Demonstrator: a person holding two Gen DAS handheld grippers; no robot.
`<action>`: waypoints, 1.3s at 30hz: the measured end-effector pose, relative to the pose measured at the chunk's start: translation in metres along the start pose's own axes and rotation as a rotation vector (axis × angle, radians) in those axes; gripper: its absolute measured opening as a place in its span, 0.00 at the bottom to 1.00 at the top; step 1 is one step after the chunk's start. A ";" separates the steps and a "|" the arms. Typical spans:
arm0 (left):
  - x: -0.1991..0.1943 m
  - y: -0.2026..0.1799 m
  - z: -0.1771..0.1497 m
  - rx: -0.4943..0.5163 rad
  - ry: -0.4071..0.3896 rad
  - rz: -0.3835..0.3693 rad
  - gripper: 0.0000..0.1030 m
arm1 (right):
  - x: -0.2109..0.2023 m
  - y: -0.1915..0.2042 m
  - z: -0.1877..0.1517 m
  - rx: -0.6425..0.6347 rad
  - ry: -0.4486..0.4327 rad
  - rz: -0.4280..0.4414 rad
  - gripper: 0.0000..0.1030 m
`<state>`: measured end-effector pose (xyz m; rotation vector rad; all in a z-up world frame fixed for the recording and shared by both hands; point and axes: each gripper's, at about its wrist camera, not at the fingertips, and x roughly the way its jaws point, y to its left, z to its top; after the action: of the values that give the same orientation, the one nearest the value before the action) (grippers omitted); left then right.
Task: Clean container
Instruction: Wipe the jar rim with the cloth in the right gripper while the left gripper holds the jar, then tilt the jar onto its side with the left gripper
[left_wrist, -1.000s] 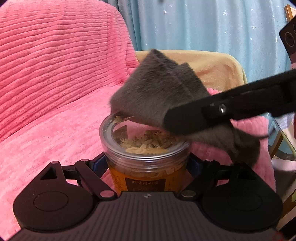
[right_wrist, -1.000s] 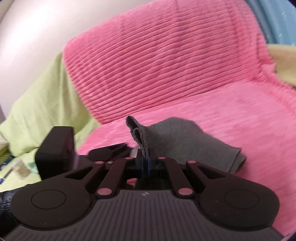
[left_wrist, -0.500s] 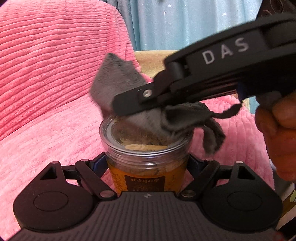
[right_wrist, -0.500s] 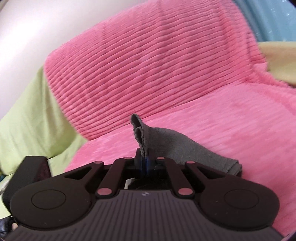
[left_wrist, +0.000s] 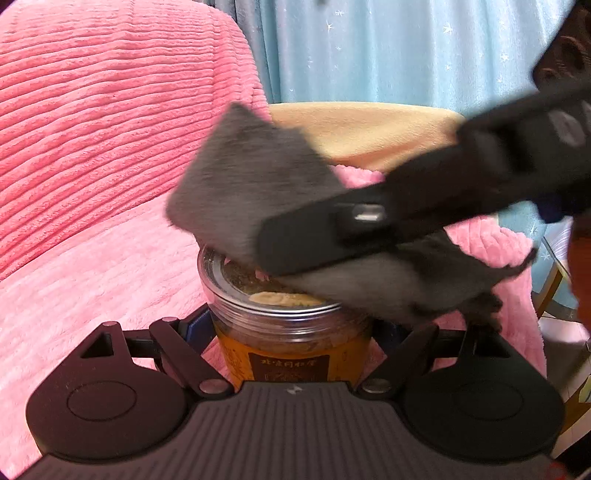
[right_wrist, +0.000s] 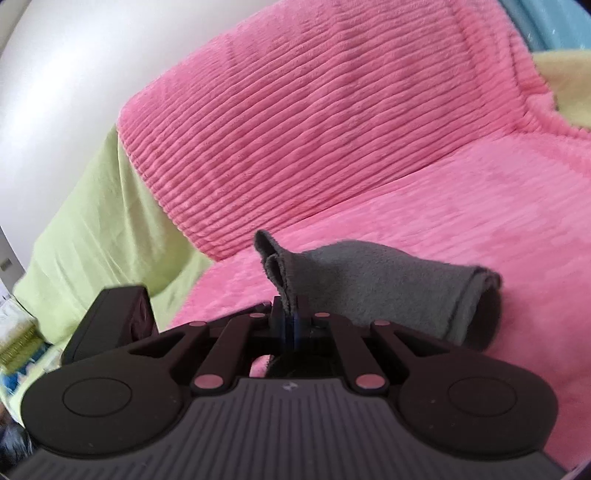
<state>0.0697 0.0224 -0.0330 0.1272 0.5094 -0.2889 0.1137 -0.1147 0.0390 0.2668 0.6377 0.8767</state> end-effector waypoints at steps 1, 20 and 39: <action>0.001 0.000 0.000 0.000 0.001 0.001 0.82 | 0.003 0.000 0.001 0.005 -0.003 -0.001 0.02; 0.005 0.002 0.000 0.015 0.002 -0.009 0.83 | -0.016 -0.011 -0.003 0.032 -0.069 -0.085 0.01; -0.003 0.008 0.009 0.067 -0.009 -0.004 0.84 | -0.017 -0.011 -0.002 0.022 -0.109 -0.177 0.01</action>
<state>0.0737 0.0292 -0.0230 0.1898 0.4909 -0.3103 0.1115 -0.1347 0.0390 0.2714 0.5602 0.6810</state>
